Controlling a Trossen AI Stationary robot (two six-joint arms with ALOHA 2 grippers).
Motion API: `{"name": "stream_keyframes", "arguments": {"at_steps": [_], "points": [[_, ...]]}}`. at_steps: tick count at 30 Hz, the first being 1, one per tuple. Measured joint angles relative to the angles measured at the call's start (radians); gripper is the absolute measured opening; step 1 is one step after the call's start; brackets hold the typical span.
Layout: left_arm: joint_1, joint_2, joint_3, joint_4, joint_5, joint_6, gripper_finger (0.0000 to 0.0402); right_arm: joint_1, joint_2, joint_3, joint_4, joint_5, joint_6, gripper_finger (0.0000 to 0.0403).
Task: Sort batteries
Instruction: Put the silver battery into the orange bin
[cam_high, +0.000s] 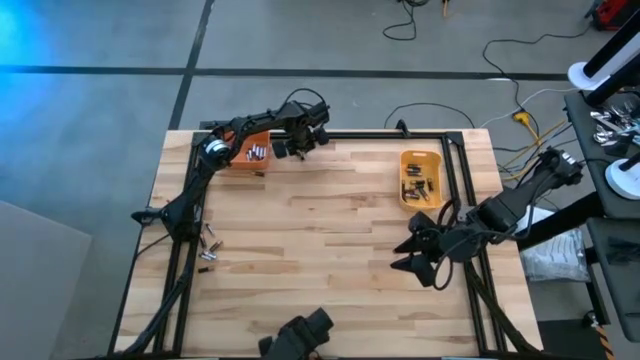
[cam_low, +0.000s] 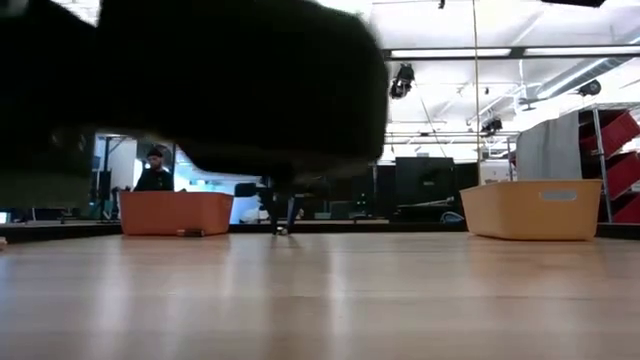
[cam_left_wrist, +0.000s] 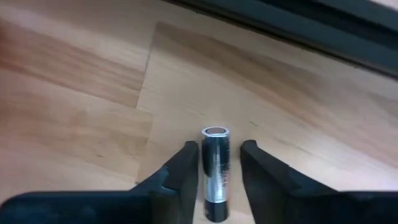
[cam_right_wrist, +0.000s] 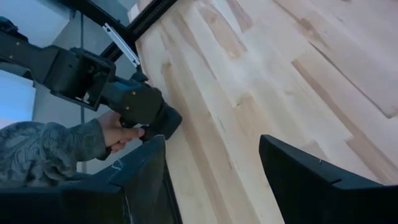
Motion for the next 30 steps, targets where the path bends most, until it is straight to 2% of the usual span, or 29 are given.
{"name": "stream_keyframes", "arguments": {"at_steps": [6, 10, 14, 18, 22, 27, 30], "points": [[0.000, -0.006, 0.004, -0.004, 0.006, 0.160, 0.0022, -0.006, 0.032, 0.000, 0.046, 0.004, -0.009, 0.0246], [-0.007, -0.024, 0.014, 0.063, 0.007, 0.460, 0.0024, -0.041, 0.060, 0.000, 0.051, 0.033, -0.008, 0.0239], [-0.027, -0.103, 0.024, 0.072, -0.034, 0.652, 0.0023, -0.139, 0.089, 0.000, 0.146, 0.011, -0.079, 0.0233], [-0.050, -0.241, -0.011, 0.149, -0.033, 0.798, 0.0023, -0.268, 0.099, 0.008, 0.250, -0.070, -0.186, 0.0228], [-0.066, -0.441, -0.078, 0.198, 0.010, 0.934, 0.0023, -0.374, 0.099, 0.043, 0.250, -0.072, -0.238, 0.0226], [-0.065, -0.720, -0.251, 0.224, 0.023, 1.060, 0.0023, -0.461, 0.113, 0.047, 0.250, -0.070, -0.254, 0.0225], [-0.048, -0.863, -0.386, 0.238, 0.024, 1.068, 0.0024, -0.486, 0.143, 0.033, 0.243, -0.070, -0.253, 0.0224]]}}
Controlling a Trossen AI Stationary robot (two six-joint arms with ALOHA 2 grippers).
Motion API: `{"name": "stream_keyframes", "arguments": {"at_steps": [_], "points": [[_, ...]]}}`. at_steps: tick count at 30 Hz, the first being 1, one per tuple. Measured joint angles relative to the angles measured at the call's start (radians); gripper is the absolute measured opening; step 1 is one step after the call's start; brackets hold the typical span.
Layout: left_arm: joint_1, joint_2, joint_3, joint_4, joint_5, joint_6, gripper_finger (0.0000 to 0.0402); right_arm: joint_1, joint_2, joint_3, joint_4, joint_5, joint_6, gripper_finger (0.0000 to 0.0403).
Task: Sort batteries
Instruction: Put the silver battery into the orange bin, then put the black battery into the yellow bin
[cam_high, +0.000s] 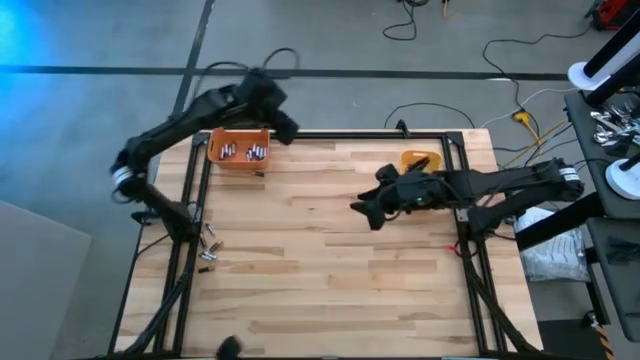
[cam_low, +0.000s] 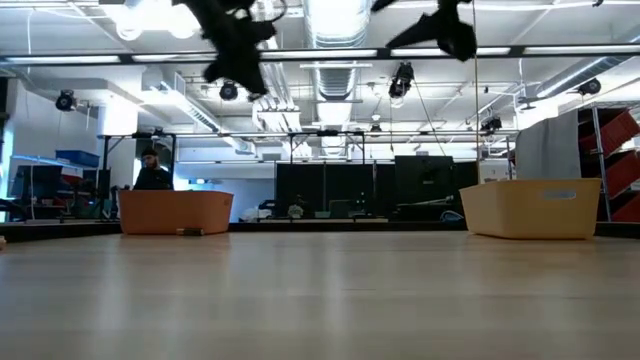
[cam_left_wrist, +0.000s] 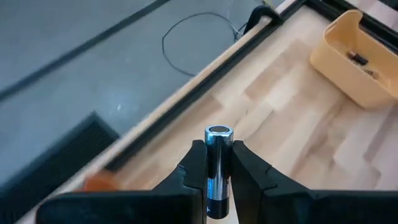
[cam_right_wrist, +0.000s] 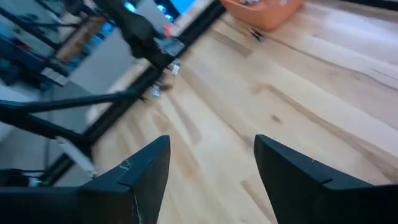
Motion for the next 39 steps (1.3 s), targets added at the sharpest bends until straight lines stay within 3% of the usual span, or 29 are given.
{"name": "stream_keyframes", "arguments": {"at_steps": [3, 7, 15, 23, 30, 39], "points": [[0.036, -0.117, -0.151, -0.006, -0.005, -0.051, 0.0024, -0.026, 0.044, -0.006, 0.002, -0.001, 0.000, 0.0225], [0.081, -0.214, -0.351, 0.004, -0.106, -0.074, 0.0024, -0.083, 0.104, 0.000, 0.032, 0.013, 0.015, 0.0225], [0.276, -0.169, -0.582, 0.164, -0.027, -0.170, 0.0024, -0.179, 0.232, 0.125, 0.211, -0.031, -0.077, 0.0228], [0.391, 0.018, -0.582, 0.166, 0.003, -0.118, 0.0025, -0.166, 0.363, 0.321, 0.205, -0.035, -0.212, 0.0223], [0.408, 0.094, -0.581, 0.195, 0.003, -0.123, 0.0029, -0.135, 0.390, 0.441, 0.149, -0.217, -0.251, 0.0209], [0.412, 0.129, -0.581, 0.225, -0.004, -0.083, 0.0107, -0.084, 0.330, 0.497, 0.146, -0.276, -0.271, 0.0206]]}}
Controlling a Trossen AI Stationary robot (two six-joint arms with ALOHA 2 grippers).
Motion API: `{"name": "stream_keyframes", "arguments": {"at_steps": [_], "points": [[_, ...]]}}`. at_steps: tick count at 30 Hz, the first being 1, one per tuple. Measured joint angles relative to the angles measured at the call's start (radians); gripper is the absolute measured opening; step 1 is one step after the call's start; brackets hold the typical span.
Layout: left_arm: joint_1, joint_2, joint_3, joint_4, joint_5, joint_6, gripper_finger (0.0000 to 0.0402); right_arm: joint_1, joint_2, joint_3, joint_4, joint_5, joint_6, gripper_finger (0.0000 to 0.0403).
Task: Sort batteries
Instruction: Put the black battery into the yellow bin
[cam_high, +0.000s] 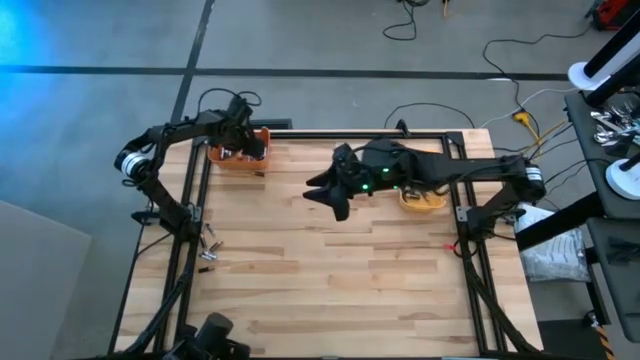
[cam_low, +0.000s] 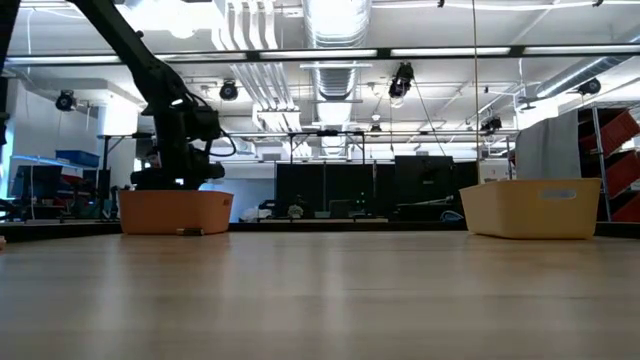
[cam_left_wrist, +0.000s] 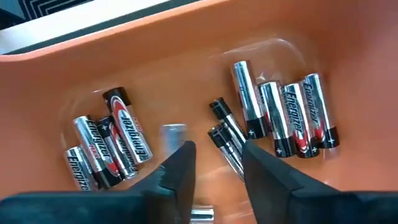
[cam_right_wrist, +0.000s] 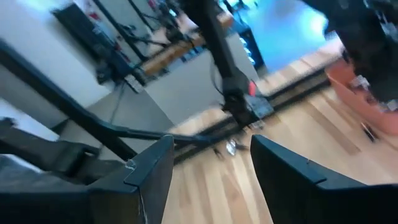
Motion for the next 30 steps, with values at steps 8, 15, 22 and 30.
{"name": "stream_keyframes", "arguments": {"at_steps": [8, 15, 22, 30], "points": [[0.003, -0.044, -0.001, 0.005, -0.038, 0.016, 0.0162, 0.001, -0.025, 0.000, -0.068, 0.001, -0.030, 0.0206], [-0.074, -0.241, -0.029, 0.005, 0.169, 0.028, 0.0173, -0.052, -0.035, -0.001, -0.454, 0.121, -0.026, 0.0205], [-0.268, -0.494, -0.144, 0.122, -0.028, -0.030, 0.0166, -0.079, -0.049, -0.002, -0.761, 0.229, 0.051, 0.0205], [-0.522, -0.674, -0.327, 0.169, -0.103, -0.254, 0.0167, -0.109, -0.080, -0.002, -0.767, 0.217, -0.088, 0.0205]]}}
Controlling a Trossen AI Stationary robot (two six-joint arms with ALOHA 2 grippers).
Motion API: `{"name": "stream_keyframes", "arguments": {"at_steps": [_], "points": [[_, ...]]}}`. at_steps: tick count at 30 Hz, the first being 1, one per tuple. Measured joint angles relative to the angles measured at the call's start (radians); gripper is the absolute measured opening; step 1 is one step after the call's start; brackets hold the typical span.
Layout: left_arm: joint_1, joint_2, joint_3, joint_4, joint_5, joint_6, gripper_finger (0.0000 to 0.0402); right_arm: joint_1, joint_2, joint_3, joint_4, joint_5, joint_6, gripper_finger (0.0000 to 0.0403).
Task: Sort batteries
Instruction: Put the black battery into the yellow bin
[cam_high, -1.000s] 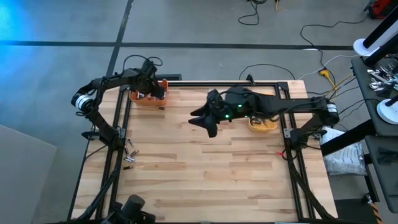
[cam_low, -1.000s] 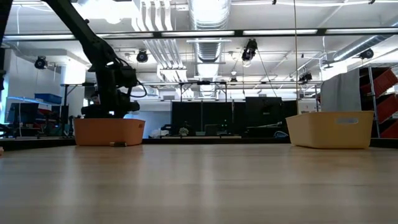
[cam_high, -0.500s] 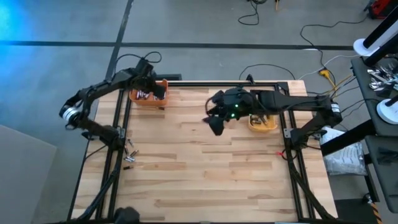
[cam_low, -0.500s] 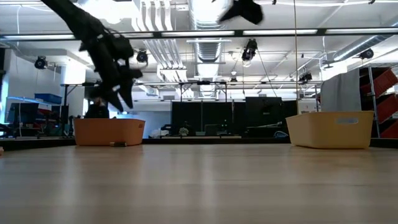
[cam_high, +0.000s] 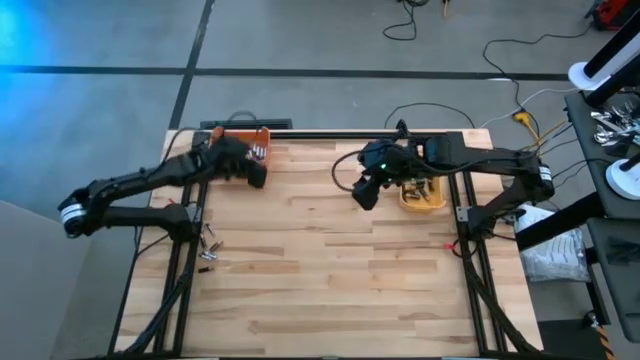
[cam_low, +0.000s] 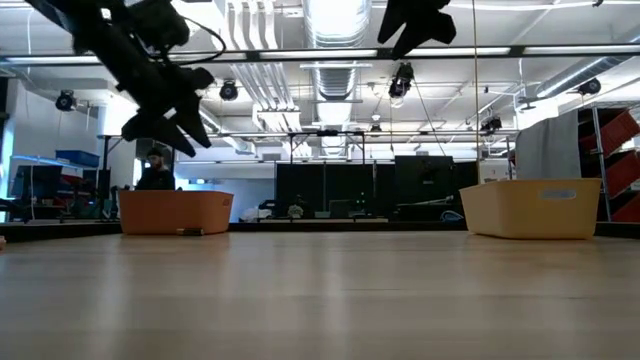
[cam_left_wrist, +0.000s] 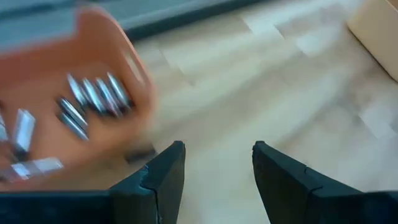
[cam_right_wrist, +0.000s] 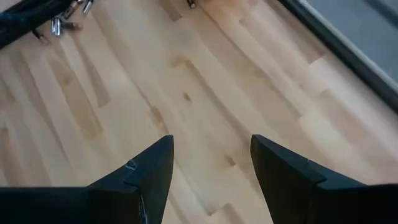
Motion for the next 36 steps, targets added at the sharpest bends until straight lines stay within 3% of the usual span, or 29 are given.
{"name": "stream_keyframes", "arguments": {"at_steps": [3, 10, 14, 17, 19, 26, 31, 36], "points": [[-0.133, -0.053, -0.039, -0.025, -0.083, -0.127, 0.0167, -0.042, -0.042, 0.000, -0.007, 0.001, -0.074, 0.0205], [-0.435, -0.095, -0.051, -0.048, -0.435, -0.448, 0.0167, -0.177, -0.157, 0.000, 0.028, 0.000, -0.285, 0.0205], [-0.475, -0.076, -0.038, -0.220, -0.456, -0.668, 0.0179, -0.267, -0.208, 0.000, 0.070, -0.021, -0.430, 0.0205], [-0.473, -0.067, -0.047, -0.341, -0.452, -0.926, 0.0195, -0.337, -0.222, 0.000, 0.077, -0.112, -0.521, 0.0205], [-0.475, -0.059, -0.067, -0.345, -0.450, -0.998, 0.0210, -0.376, -0.220, 0.000, 0.071, -0.165, -0.568, 0.0205], [-0.460, 0.055, -0.103, -0.310, -0.445, -0.973, 0.0280, -0.439, -0.175, 0.000, 0.051, -0.209, -0.654, 0.0205], [-0.409, 0.145, -0.133, -0.191, -0.445, -0.810, 0.0319, -0.443, -0.144, 0.000, 0.066, -0.209, -0.690, 0.0205], [-0.287, 0.246, -0.132, 0.033, -0.382, -0.570, 0.0331, -0.443, -0.116, 0.000, 0.151, -0.209, -0.706, 0.0205]]}}
